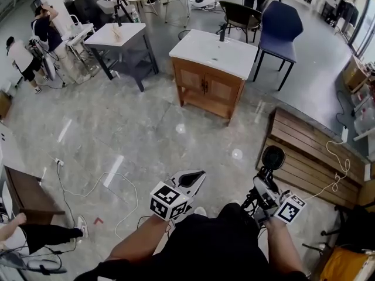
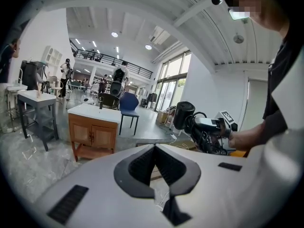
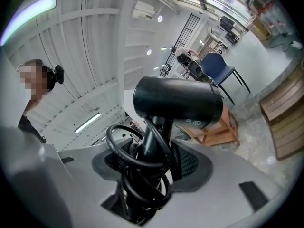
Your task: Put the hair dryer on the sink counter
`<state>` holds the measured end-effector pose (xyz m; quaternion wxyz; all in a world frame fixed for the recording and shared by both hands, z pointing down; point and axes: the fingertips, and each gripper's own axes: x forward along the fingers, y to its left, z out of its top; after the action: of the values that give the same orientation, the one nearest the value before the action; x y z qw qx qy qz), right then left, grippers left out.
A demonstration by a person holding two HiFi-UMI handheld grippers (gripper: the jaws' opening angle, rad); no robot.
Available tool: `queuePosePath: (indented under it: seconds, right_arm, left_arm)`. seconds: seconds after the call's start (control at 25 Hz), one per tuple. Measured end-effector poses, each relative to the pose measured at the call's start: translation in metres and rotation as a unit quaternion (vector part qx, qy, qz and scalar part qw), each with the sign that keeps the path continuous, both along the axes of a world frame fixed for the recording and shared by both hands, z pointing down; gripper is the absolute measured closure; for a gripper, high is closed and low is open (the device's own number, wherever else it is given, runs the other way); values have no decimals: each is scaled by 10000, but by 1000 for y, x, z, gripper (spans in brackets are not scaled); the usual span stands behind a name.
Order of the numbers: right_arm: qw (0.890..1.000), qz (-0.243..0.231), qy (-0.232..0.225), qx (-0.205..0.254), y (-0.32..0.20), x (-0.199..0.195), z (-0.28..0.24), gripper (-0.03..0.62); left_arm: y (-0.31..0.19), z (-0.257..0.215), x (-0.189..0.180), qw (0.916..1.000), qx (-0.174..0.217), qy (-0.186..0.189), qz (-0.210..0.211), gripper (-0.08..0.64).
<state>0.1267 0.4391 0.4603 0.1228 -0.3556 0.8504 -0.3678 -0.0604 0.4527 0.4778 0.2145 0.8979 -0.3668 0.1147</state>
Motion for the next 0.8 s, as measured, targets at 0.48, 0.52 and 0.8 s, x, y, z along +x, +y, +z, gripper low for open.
queuePosePath:
  seconds: [0.48, 0.52, 0.8]
  right_arm:
    - [9998, -94, -30, -155, -49, -12, 17, 353]
    - [9998, -68, -45, -203, -57, -11, 20, 353]
    - [9993, -4, -212, -293, -125, -11, 28, 353]
  left_arm:
    - [-34, 17, -18, 9993, -120, 31, -353, 560]
    - [-40, 19, -19, 9992, -154, 18, -367, 560]
    - [-109, 15, -16, 9993, -157, -152, -313, 560]
